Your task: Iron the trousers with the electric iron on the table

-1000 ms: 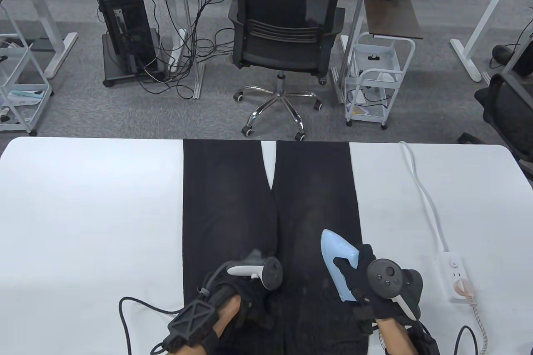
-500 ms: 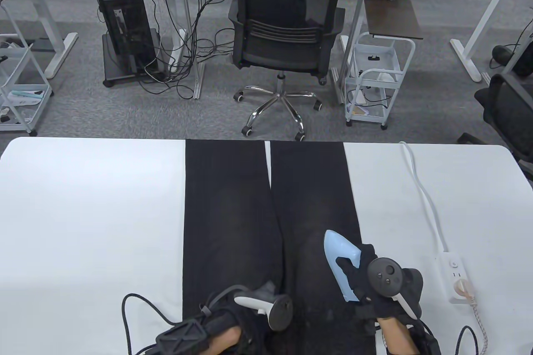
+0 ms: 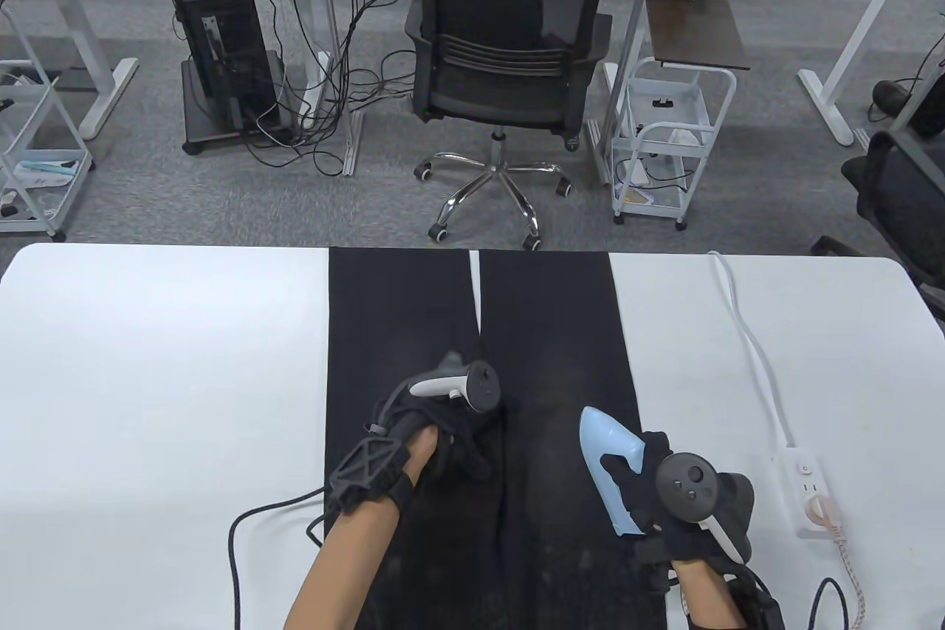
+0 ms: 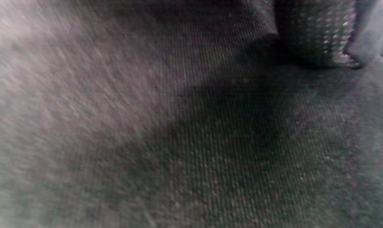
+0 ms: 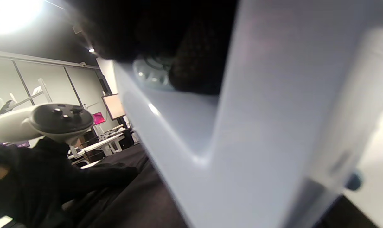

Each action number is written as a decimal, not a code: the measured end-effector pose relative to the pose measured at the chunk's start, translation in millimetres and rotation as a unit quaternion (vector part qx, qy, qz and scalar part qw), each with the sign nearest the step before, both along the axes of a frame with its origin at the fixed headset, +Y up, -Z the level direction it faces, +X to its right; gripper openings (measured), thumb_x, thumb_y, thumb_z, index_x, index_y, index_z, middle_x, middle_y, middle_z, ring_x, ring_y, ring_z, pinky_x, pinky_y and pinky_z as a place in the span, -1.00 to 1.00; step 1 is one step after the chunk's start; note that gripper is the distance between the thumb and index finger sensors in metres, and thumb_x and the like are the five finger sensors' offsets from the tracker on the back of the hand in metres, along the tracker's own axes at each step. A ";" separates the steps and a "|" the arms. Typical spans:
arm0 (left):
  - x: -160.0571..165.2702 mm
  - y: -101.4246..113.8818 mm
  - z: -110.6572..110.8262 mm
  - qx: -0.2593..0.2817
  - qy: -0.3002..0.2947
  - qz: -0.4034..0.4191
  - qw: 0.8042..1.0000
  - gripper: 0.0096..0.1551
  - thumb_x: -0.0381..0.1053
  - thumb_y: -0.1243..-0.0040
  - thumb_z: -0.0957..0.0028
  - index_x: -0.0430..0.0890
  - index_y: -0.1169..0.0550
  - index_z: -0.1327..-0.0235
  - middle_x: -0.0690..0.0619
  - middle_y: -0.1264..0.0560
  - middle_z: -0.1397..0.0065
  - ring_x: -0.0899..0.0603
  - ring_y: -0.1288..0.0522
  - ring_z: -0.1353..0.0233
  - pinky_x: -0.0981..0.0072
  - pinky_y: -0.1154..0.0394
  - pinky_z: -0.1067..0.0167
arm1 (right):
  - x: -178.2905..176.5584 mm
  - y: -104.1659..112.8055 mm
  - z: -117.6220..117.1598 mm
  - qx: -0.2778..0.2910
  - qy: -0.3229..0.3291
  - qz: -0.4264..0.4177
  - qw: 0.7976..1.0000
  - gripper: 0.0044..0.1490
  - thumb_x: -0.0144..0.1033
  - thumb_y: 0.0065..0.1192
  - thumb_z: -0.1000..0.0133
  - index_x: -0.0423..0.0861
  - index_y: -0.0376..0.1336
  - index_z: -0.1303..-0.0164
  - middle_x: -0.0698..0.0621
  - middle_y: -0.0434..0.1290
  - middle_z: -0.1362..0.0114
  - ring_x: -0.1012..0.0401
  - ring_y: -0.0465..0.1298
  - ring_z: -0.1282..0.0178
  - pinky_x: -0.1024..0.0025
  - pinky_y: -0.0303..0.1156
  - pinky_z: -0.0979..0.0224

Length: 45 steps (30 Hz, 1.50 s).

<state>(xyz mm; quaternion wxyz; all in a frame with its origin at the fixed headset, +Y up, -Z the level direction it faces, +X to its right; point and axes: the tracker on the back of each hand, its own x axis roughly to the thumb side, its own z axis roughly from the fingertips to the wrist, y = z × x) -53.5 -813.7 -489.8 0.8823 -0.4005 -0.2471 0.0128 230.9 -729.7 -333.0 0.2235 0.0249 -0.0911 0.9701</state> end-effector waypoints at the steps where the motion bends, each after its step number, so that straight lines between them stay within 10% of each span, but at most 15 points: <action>1: 0.3 0.6 2.3 0.006 -0.005 -0.004 1.000 0.43 0.42 -0.32 0.12 0.17 0.39 -0.57 -0.29 0.65 -0.55 -0.70 0.59 -0.45 -0.79 0.31 -0.25 | 0.6 0.2 -0.1 -0.002 -0.001 0.001 1.000 -0.37 0.04 0.27 -0.14 -0.25 0.26 -0.10 0.12 0.57 0.20 0.27 0.68 0.32 0.17 0.66 0.15; 18: 19.2 -2.0 121.4 -0.006 -0.063 -0.047 0.997 0.46 0.47 -0.15 0.08 0.06 0.54 -0.50 -0.43 0.71 -0.48 -0.79 0.60 -0.40 -0.86 0.28 -0.21 | -17.6 -9.6 -1.3 -0.095 0.074 0.063 0.991 -0.38 0.02 0.28 -0.15 -0.25 0.26 -0.11 0.11 0.57 0.19 0.26 0.67 0.31 0.16 0.65 0.14; 26: 16.3 -3.3 177.2 0.001 -0.067 -0.040 0.997 0.46 0.49 -0.13 0.07 0.06 0.55 -0.50 -0.43 0.72 -0.47 -0.79 0.62 -0.39 -0.85 0.28 -0.21 | -62.0 -11.2 24.0 -0.225 0.207 0.207 0.929 -0.38 0.03 0.26 -0.17 -0.24 0.24 -0.14 0.11 0.56 0.15 0.26 0.66 0.26 0.15 0.64 0.08; 32: 12.6 -3.8 178.6 0.002 -0.060 -0.019 0.998 0.50 0.50 -0.15 0.07 0.01 0.57 -0.48 -0.40 0.71 -0.48 -0.77 0.64 -0.39 -0.84 0.32 -0.19 | -69.0 -27.0 53.1 -0.235 0.218 0.269 0.908 -0.37 0.03 0.26 -0.16 -0.23 0.24 -0.15 0.10 0.56 0.14 0.24 0.67 0.25 0.13 0.64 0.06; 45: 12.7 -4.2 177.8 -0.001 -0.061 -0.014 0.998 0.50 0.50 -0.16 0.06 0.00 0.54 -0.50 -0.40 0.71 -0.48 -0.77 0.64 -0.38 -0.82 0.34 -0.20 | -88.3 -26.3 -80.6 -0.249 0.102 0.259 0.928 -0.37 0.01 0.21 -0.13 -0.21 0.22 -0.18 0.11 0.53 0.13 0.23 0.65 0.23 0.10 0.62 0.03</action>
